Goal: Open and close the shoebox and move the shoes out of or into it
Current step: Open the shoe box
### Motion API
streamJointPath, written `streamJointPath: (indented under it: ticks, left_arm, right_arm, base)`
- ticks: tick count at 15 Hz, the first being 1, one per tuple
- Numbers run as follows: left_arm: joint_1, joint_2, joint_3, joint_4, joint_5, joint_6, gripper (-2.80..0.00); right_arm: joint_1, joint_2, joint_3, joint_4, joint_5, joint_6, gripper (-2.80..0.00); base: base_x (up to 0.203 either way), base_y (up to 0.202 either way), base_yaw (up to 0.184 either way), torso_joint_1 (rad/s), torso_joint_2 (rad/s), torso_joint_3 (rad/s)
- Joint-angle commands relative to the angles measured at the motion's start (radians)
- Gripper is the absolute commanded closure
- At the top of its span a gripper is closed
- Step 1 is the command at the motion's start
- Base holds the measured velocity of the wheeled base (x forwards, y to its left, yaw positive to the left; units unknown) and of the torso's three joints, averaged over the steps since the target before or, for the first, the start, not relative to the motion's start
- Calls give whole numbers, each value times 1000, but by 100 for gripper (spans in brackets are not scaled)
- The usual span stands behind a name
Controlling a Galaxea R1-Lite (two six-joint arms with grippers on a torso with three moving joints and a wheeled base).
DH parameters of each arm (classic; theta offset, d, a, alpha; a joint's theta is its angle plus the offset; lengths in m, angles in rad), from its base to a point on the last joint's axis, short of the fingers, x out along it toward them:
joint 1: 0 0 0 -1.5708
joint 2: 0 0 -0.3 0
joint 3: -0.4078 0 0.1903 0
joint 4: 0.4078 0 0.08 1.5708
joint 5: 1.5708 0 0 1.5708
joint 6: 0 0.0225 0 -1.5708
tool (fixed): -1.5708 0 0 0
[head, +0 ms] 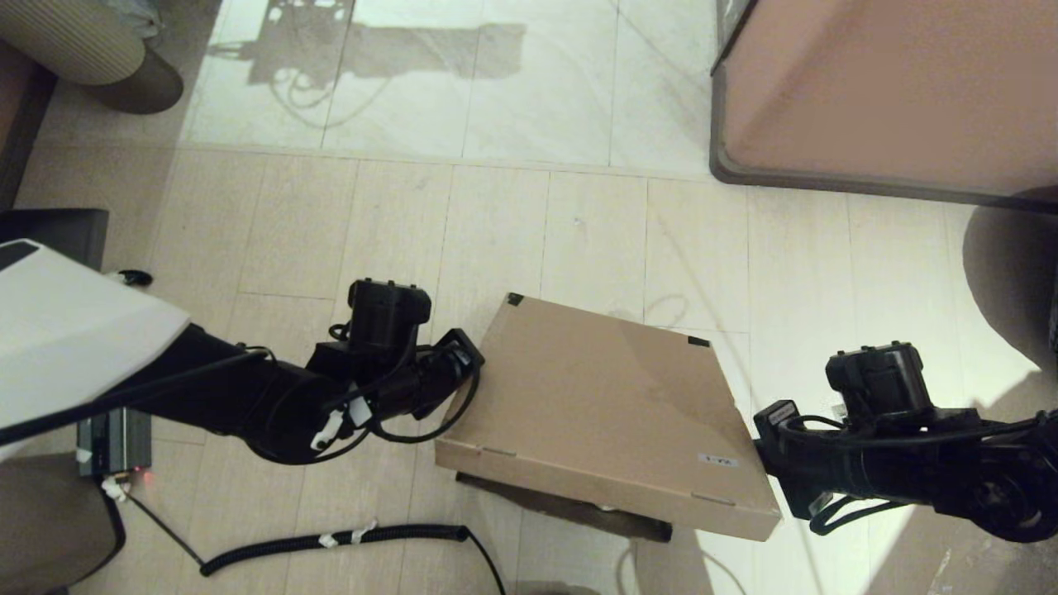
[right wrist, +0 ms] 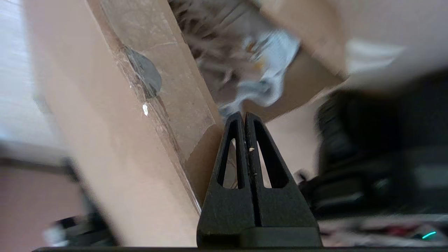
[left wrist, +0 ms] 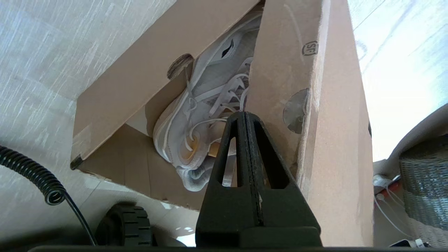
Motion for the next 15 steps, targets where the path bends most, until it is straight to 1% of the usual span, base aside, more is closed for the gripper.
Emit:
streamJointPath:
  ticks: [1, 2, 5, 7, 9, 11, 13, 15]
  left_arm:
    - [-1, -8, 0, -3, 2, -5, 0]
    - [-1, -8, -5, -2, 2, -5, 0]
    - [-1, -10, -30, 13, 2, -5, 0]
    - [1, -8, -50, 19, 2, -5, 0]
    - [2, -7, -63, 23, 2, -5, 0]
    - [1, -5, -65, 21, 2, -5, 0]
    - [4, -3, -73, 21, 2, -6, 0]
    - [15, 0, -89, 21, 2, -5, 0]
  right_arm:
    - [-4, -23, -10, 4, 36, 28, 0]
    - [-4, -24, -12, 14, 49, 31, 0]
    - [-15, -48, -52, 47, 120, 122, 0]
    - [-29, -58, -60, 56, 154, 130, 0]
    - [-36, -64, -88, 130, 164, 136, 0]
    - [-48, -71, -113, 190, 209, 143, 0]
    - [-56, -74, -134, 232, 233, 189, 0]
    - [-63, -78, -163, 341, 263, 198, 0]
  base:
    - [0, 0, 0, 0, 0, 0]
    - [0, 0, 0, 0, 0, 0]
    - [0, 0, 0, 0, 0, 0]
    - [0, 0, 0, 0, 0, 0]
    - [0, 0, 0, 0, 0, 0]
    - [0, 0, 0, 0, 0, 0]
    - [0, 0, 0, 0, 0, 0]
    - [0, 0, 0, 0, 0, 0]
